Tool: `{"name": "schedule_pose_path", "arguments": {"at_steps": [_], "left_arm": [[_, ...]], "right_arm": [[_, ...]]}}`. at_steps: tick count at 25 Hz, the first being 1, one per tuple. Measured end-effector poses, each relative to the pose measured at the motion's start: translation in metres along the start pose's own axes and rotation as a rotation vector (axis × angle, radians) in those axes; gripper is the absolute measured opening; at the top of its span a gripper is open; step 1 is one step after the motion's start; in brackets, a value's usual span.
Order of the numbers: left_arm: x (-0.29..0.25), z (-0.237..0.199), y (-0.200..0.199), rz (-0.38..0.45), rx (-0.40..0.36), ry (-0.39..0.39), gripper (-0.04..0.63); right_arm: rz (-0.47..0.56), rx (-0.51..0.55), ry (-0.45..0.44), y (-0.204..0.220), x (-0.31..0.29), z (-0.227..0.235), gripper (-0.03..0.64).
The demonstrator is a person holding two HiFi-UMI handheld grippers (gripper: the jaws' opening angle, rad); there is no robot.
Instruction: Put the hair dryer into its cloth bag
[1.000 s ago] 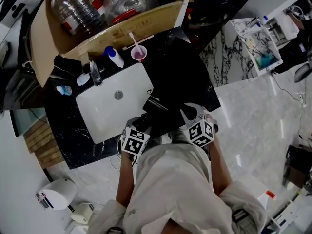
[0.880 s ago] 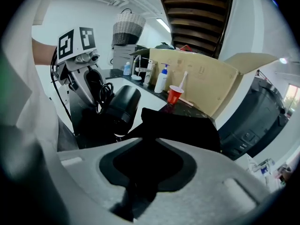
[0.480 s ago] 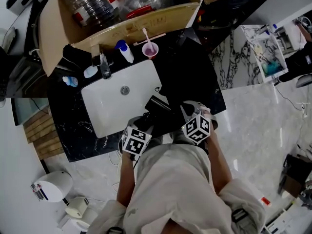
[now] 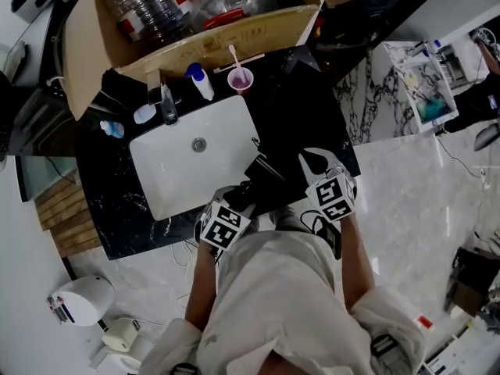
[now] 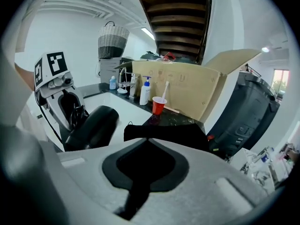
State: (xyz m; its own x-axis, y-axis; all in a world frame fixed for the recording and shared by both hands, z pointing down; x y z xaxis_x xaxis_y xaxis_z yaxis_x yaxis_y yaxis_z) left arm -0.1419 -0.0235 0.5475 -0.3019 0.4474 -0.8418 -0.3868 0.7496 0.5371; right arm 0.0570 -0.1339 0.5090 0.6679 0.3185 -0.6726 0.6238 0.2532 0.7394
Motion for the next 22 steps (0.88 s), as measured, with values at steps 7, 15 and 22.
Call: {"name": "schedule_pose_path", "arguments": {"at_steps": [7,15,22], "left_arm": [[-0.021,0.019,-0.024,0.015,-0.053,0.055,0.193],[-0.053,0.028,-0.052,0.012,-0.044,0.051,0.193],[-0.075,0.025,-0.076,0.040,0.022,-0.010,0.193]], "right_arm": [[0.044,-0.006,-0.004,-0.006,0.008,-0.001,0.011],[0.091,-0.004,-0.020,-0.011,0.016,-0.002,0.011],[0.095,-0.009,-0.061,-0.007,0.017,-0.009,0.011]]}}
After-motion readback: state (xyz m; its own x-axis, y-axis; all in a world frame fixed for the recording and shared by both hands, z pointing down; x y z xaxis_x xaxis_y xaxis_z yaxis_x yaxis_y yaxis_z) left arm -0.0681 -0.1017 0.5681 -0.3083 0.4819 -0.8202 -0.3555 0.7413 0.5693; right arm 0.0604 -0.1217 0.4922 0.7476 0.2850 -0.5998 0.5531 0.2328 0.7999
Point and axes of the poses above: the fingertips, and each gripper's own axes: x backward along the fingers, z to its right, y out of its underside, the point moved 9 cm from there along x, backward along the fingers, and after that the axes turned 11 degrees about -y, right-handed, at the moved point
